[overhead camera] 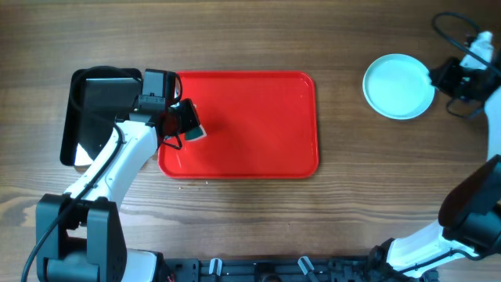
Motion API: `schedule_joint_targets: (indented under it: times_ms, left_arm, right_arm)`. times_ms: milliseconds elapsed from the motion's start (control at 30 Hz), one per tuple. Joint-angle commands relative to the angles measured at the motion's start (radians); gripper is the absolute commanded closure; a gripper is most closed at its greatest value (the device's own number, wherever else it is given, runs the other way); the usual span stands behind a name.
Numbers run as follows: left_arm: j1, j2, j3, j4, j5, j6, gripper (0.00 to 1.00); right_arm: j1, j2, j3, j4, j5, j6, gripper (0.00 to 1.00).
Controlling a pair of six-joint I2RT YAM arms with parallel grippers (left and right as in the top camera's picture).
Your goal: Clean dirty plates on tray and stack at the side
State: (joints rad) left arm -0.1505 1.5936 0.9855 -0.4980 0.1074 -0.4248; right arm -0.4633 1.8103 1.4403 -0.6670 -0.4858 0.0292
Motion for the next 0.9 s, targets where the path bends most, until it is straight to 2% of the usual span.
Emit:
schedule_joint_targets:
  times_ms: [0,133,200,233,267,333,367,400,467,533,667,767,867]
  left_arm:
    - [0.0,0.009,-0.006,-0.001,0.016,-0.006,0.96]
    - [0.003,-0.072,0.001,-0.009,0.131,0.003,0.96]
    - [0.003,-0.14,0.002,-0.021,0.127,0.05,0.96]
    - [0.001,-0.155,0.002,-0.031,0.127,0.086,0.96]
    - [-0.003,-0.155,0.001,-0.043,0.119,0.13,0.96]
    - [-0.009,-0.12,-0.015,-0.045,0.063,0.149,0.96]
    - [-0.009,-0.084,-0.02,-0.05,0.029,0.15,0.96]
    - [-0.006,-0.063,-0.019,-0.055,0.0,0.151,0.96]
    - [0.019,-0.072,-0.005,-0.068,-0.063,0.153,0.96]
    - [0.068,-0.11,0.043,-0.092,-0.098,0.153,0.96]
    - [0.249,-0.174,0.106,-0.021,-0.11,0.213,0.93]
    - [0.386,-0.128,0.105,0.042,-0.135,0.213,0.92]
    - [0.465,-0.032,0.105,0.067,-0.122,0.213,0.92]
  right_arm:
    - [0.108,0.016,-0.009,-0.018,-0.061,-0.001,0.91]
    - [0.279,0.015,-0.009,-0.056,-0.069,0.001,0.84]
    - [0.35,0.015,-0.009,-0.047,-0.068,0.059,0.76]
    - [0.385,0.015,-0.009,-0.038,-0.068,0.122,0.68]
    - [0.406,0.015,-0.009,-0.03,-0.068,0.169,0.55]
    - [0.44,0.015,-0.009,-0.009,-0.068,0.247,0.39]
    - [0.459,0.015,-0.009,0.006,-0.068,0.302,0.13]
    - [0.468,0.015,-0.009,0.009,-0.068,0.333,0.04]
    - [0.484,0.015,-0.009,0.007,-0.068,0.398,0.01]
    - [0.486,0.015,-0.009,-0.008,-0.068,0.398,0.01]
    - [0.486,0.015,-0.009,-0.053,-0.068,0.397,0.0]
    - [0.486,0.015,-0.009,-0.056,-0.068,0.397,0.01]
    - [0.486,0.015,-0.009,-0.06,-0.068,0.397,0.01]
